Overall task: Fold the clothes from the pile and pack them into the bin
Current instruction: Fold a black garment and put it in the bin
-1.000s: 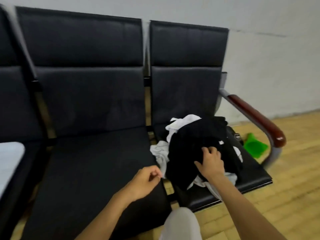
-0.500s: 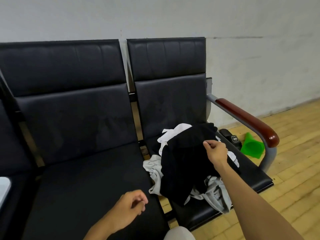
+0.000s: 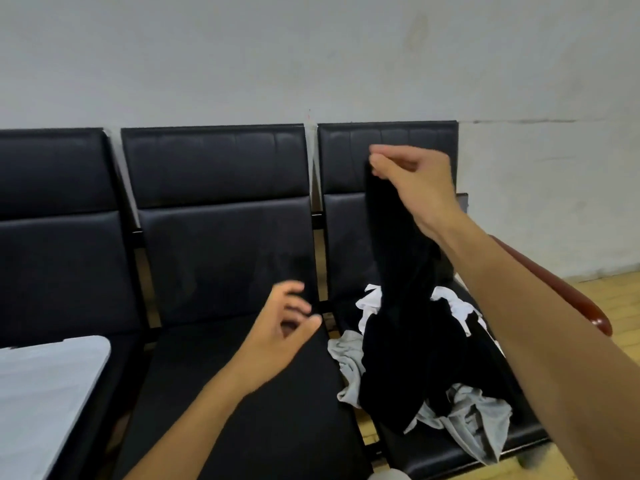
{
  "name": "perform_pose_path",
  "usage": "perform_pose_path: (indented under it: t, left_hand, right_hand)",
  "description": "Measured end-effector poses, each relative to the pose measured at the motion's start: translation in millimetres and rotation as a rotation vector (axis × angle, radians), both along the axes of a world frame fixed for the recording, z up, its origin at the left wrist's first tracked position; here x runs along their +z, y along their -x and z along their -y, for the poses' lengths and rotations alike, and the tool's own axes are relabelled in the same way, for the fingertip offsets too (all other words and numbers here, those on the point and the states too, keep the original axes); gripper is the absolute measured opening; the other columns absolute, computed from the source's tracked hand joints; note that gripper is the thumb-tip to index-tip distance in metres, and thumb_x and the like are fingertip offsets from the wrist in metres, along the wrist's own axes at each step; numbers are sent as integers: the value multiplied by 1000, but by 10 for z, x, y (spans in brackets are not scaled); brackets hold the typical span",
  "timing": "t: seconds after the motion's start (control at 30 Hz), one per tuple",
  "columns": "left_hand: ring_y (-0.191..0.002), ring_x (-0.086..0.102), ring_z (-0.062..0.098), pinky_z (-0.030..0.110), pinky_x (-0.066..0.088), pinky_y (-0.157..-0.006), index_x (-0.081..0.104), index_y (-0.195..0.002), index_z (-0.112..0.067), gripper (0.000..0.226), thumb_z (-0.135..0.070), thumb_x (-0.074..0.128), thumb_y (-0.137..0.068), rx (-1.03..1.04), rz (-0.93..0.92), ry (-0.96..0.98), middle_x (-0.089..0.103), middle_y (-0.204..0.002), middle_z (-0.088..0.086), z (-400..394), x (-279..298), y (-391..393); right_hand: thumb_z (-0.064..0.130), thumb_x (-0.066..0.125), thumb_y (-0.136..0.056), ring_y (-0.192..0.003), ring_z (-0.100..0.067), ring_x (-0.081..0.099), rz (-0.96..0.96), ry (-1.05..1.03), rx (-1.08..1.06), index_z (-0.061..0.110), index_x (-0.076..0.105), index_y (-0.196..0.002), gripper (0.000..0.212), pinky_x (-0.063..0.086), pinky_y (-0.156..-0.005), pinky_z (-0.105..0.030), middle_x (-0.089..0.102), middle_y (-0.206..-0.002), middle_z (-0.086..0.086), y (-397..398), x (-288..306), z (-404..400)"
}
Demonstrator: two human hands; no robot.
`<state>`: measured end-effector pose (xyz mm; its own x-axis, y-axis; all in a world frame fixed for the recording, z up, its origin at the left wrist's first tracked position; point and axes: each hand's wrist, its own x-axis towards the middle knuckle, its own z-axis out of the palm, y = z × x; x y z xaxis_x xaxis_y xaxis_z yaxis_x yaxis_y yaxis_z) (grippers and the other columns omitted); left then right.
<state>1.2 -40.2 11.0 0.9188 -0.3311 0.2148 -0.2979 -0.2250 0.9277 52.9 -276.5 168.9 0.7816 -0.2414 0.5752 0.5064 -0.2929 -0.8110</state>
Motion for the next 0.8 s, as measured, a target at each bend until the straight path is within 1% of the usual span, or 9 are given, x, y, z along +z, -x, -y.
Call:
perform_pose_path:
  t: [0.1, 0.2, 0.3, 0.33, 0.4, 0.53, 0.63, 0.73, 0.8]
  left_hand:
    - [-103, 62, 9, 25, 56, -83, 35, -135, -37, 68, -26, 76, -83, 101, 90, 152, 53, -119, -8, 17, 561, 30]
    - [-104, 63, 0, 23, 56, -86, 47, -128, -34, 53, -34, 75, -83, 113, 123, 181, 61, -116, -15, -65, 843, 92]
    - [-78, 68, 8, 35, 58, -70, 62, -95, -26, 5, -27, 66, -93, 245, 159, 73, 69, -85, -6, -321, 902, 177]
    - [-67, 63, 12, 41, 53, -63, 61, -83, -24, 12, -23, 63, -95, 314, 171, 39, 65, -73, -3, -438, 890, 189]
    - [-55, 53, 13, 36, 44, -54, 57, -71, -21, 22, -16, 61, -91, 421, 213, -9, 55, -59, -1, -707, 878, 233]
    - [-63, 60, 5, 24, 50, -59, 66, -89, -22, 19, -5, 64, -80, 530, 350, -357, 63, -70, -8, -1225, 918, 393]
    - [-73, 63, 16, 36, 56, -65, 63, -91, -27, 30, 1, 58, -81, 562, 242, -519, 64, -80, -3, -1522, 891, 502]
    - [-71, 62, 18, 40, 57, -66, 63, -90, -26, 29, 1, 54, -85, 627, 199, -641, 62, -77, -3, -1781, 866, 578]
    - [-73, 64, 16, 32, 57, -65, 63, -92, -28, 31, 1, 54, -89, 601, 204, -577, 65, -80, -3, -1895, 861, 592]
  right_hand:
    - [11, 73, -87, -89, -1, 71, 121, 169, 157, 11, 76, -106, 19, 53, -88, -18, 75, -95, 6, 192, 285, -563]
    - [11, 77, -84, -92, -5, 71, 140, 238, 284, 13, 75, -106, 22, 54, -86, -18, 75, -97, 7, 331, 418, -872]
    - [10, 81, -79, -85, -5, 71, 161, 329, 304, 12, 75, -107, 29, 55, -84, -17, 74, -96, 6, 391, 469, -1076]
    - [12, 81, -79, -83, -3, 70, 185, 424, 266, 12, 75, -109, 30, 54, -83, -15, 73, -96, 7, 392, 459, -1126]
    - [14, 82, -79, -81, -1, 68, 216, 579, 199, 14, 75, -109, 31, 53, -82, -11, 72, -96, 8, 376, 388, -1191]
    - [6, 81, -78, -73, -5, 65, 249, 800, 169, 12, 77, -98, 21, 54, -78, -15, 71, -94, 2, 336, 191, -1209]
    - [10, 77, -82, -72, -5, 61, 265, 921, 162, 14, 75, -92, 10, 53, -73, -19, 68, -91, 2, 352, 48, -1343]
    - [18, 73, -86, -75, -6, 60, 187, 826, 146, 19, 70, -88, 3, 48, -70, -17, 65, -89, 7, 355, -7, -1482]
    - [18, 71, -86, -82, -6, 62, 87, 687, 184, 19, 68, -86, 3, 49, -75, -16, 65, -92, 7, 348, 6, -1526]
